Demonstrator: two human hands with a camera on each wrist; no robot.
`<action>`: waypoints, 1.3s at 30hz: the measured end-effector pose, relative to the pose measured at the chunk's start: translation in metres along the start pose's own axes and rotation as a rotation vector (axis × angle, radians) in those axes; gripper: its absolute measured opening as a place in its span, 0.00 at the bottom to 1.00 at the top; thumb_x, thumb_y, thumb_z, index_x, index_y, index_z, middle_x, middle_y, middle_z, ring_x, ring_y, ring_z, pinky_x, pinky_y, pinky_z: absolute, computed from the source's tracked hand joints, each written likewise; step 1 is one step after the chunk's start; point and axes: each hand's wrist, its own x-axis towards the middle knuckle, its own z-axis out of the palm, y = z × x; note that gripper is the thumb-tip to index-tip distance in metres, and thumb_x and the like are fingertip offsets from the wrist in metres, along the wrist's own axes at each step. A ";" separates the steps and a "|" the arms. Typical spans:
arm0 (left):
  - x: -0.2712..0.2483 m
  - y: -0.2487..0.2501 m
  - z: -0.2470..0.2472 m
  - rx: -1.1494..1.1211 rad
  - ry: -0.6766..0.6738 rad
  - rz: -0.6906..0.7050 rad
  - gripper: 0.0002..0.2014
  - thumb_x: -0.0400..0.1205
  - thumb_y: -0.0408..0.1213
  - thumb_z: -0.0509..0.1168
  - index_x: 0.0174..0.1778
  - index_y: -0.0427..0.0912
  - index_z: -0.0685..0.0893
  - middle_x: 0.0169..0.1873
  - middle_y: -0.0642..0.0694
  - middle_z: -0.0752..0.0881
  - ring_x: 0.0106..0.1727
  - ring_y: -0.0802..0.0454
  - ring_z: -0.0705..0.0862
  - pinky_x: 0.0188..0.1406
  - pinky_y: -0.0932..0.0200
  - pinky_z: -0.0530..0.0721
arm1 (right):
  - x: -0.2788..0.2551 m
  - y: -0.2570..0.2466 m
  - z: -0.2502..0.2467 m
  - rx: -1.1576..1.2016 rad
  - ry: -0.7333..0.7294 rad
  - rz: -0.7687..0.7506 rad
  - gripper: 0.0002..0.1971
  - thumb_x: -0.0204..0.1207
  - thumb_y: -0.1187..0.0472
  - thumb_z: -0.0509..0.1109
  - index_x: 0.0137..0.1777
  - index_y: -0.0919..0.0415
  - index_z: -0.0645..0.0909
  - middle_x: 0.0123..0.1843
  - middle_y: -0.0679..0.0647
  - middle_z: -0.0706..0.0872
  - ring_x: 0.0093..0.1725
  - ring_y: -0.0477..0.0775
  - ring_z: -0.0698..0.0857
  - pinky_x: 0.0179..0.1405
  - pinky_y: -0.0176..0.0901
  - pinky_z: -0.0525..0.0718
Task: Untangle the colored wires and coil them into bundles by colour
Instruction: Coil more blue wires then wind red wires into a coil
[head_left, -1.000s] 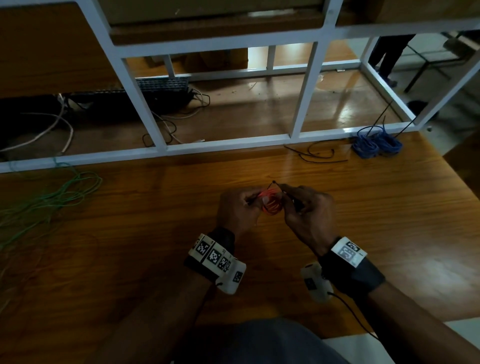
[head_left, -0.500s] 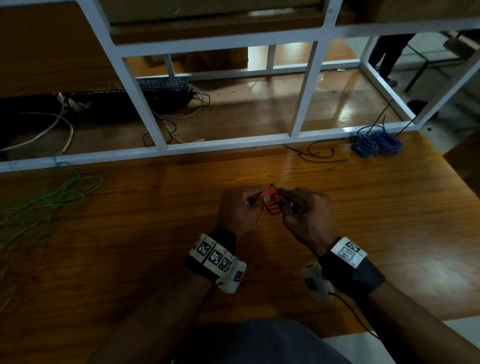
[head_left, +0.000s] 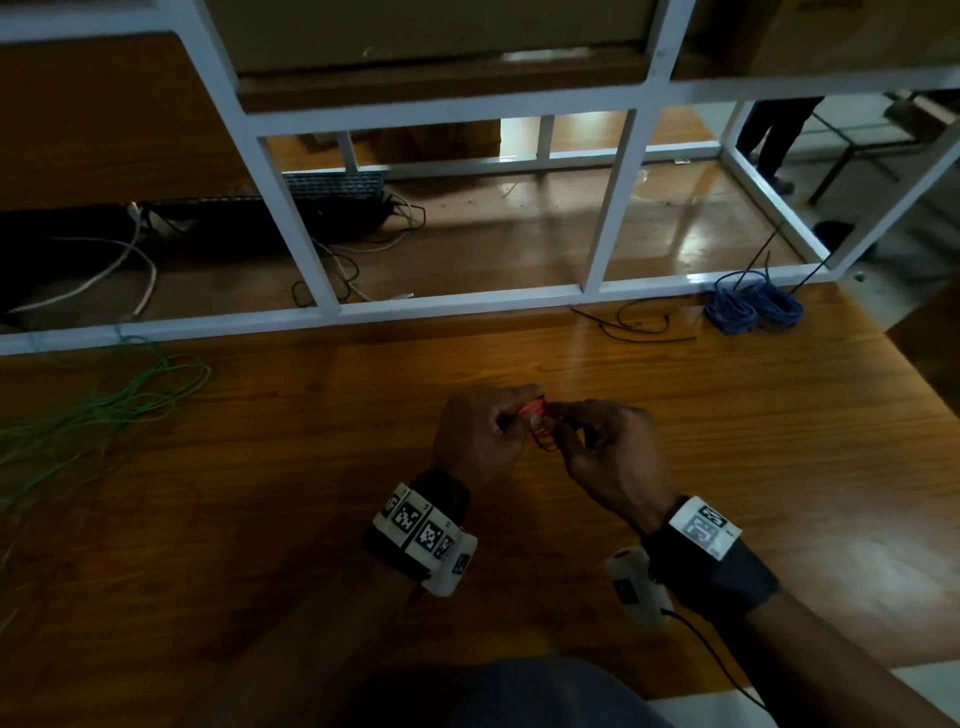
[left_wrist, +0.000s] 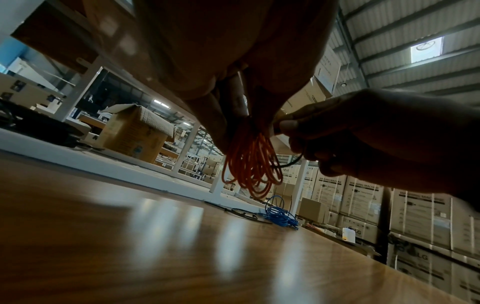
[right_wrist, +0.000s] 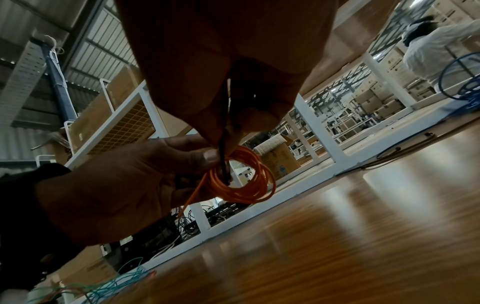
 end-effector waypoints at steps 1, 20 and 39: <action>0.000 -0.001 0.000 -0.006 0.000 0.001 0.16 0.80 0.39 0.73 0.65 0.51 0.87 0.61 0.53 0.88 0.57 0.60 0.88 0.49 0.58 0.90 | 0.000 -0.001 -0.002 0.023 -0.011 0.011 0.10 0.79 0.59 0.78 0.59 0.52 0.93 0.43 0.45 0.94 0.29 0.38 0.81 0.27 0.41 0.81; 0.006 0.003 -0.005 0.020 -0.134 -0.081 0.13 0.82 0.44 0.70 0.63 0.55 0.88 0.58 0.55 0.89 0.52 0.60 0.89 0.42 0.61 0.90 | 0.030 0.009 -0.003 -0.052 0.009 -0.024 0.13 0.75 0.71 0.73 0.51 0.52 0.81 0.55 0.48 0.75 0.55 0.56 0.74 0.47 0.53 0.76; 0.001 0.009 0.000 -0.078 -0.166 -0.036 0.19 0.80 0.46 0.73 0.64 0.71 0.82 0.53 0.60 0.90 0.48 0.65 0.88 0.44 0.65 0.88 | 0.041 0.001 -0.033 0.086 0.029 0.098 0.11 0.77 0.64 0.77 0.45 0.46 0.81 0.49 0.39 0.72 0.57 0.50 0.73 0.54 0.48 0.70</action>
